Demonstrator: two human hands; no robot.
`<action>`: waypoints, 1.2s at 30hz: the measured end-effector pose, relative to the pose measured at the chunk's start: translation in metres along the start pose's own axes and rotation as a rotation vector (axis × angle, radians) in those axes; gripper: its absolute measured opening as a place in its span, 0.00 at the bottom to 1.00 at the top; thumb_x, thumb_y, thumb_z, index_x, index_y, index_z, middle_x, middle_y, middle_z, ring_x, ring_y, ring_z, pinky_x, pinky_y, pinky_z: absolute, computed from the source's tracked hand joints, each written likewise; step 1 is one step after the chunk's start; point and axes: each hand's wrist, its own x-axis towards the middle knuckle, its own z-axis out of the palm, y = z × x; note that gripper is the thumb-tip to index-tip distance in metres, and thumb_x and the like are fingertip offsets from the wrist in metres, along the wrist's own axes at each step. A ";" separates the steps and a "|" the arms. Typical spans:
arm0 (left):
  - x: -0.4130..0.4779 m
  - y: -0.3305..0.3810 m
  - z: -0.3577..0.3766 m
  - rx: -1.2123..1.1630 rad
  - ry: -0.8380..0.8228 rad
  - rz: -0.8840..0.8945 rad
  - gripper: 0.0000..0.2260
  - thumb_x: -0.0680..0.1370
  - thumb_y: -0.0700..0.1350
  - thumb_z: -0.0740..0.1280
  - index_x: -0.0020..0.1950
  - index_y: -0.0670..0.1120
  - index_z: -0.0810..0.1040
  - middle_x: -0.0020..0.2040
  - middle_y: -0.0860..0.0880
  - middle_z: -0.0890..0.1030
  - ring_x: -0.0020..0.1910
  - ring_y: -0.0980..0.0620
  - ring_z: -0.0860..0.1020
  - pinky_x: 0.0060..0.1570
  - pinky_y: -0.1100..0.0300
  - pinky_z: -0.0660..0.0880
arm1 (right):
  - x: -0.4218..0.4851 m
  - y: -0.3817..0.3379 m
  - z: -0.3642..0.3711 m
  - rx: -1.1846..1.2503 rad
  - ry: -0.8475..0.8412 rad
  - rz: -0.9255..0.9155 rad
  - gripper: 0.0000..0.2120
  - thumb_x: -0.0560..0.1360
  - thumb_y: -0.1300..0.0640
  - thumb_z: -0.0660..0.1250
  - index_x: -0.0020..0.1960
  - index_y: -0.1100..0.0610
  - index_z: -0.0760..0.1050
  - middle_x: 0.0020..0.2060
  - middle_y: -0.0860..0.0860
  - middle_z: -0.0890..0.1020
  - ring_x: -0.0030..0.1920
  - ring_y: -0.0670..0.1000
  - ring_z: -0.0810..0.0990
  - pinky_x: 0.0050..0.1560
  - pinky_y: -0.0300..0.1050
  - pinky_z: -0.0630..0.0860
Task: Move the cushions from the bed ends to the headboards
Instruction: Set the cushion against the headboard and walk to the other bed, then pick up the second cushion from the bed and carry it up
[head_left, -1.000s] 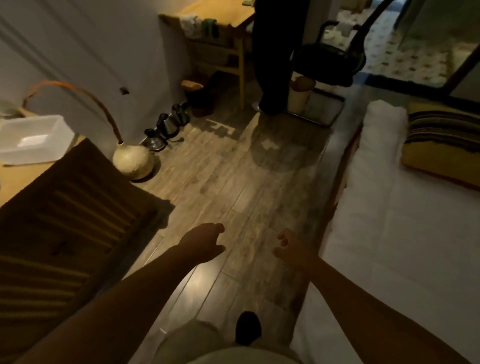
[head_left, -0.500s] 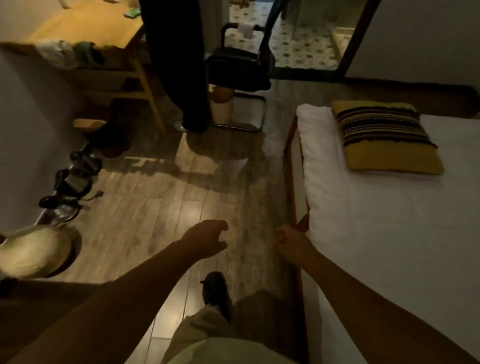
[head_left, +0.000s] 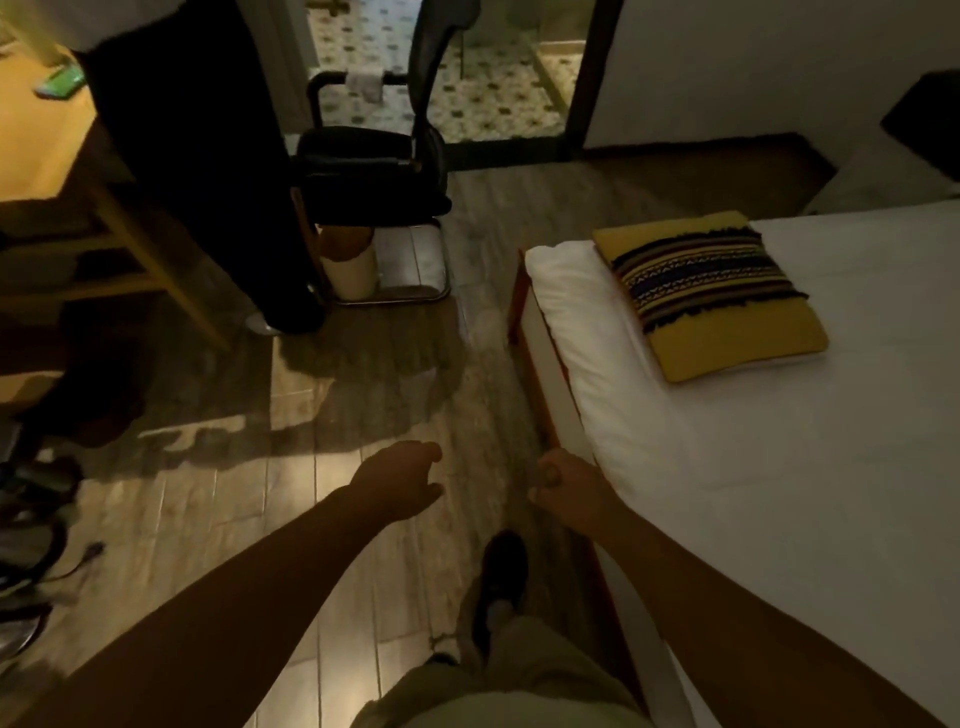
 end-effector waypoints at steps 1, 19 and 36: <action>0.018 -0.003 -0.008 0.012 -0.012 0.005 0.24 0.78 0.55 0.67 0.72 0.49 0.70 0.69 0.48 0.76 0.67 0.48 0.75 0.65 0.52 0.74 | 0.016 -0.003 -0.007 -0.018 0.012 0.004 0.09 0.79 0.57 0.66 0.58 0.59 0.74 0.53 0.56 0.80 0.51 0.52 0.78 0.45 0.40 0.72; 0.347 -0.017 -0.231 0.044 -0.076 0.009 0.12 0.77 0.47 0.67 0.59 0.46 0.79 0.55 0.46 0.82 0.55 0.45 0.81 0.55 0.50 0.79 | 0.306 -0.090 -0.192 0.064 0.133 -0.004 0.14 0.74 0.52 0.71 0.57 0.54 0.74 0.45 0.47 0.76 0.46 0.49 0.77 0.49 0.47 0.78; 0.673 -0.023 -0.425 0.258 -0.222 0.339 0.27 0.80 0.49 0.64 0.78 0.48 0.63 0.76 0.46 0.69 0.72 0.46 0.70 0.68 0.54 0.69 | 0.554 -0.192 -0.319 0.231 0.316 0.267 0.21 0.77 0.53 0.70 0.66 0.60 0.73 0.59 0.56 0.79 0.60 0.57 0.78 0.59 0.44 0.72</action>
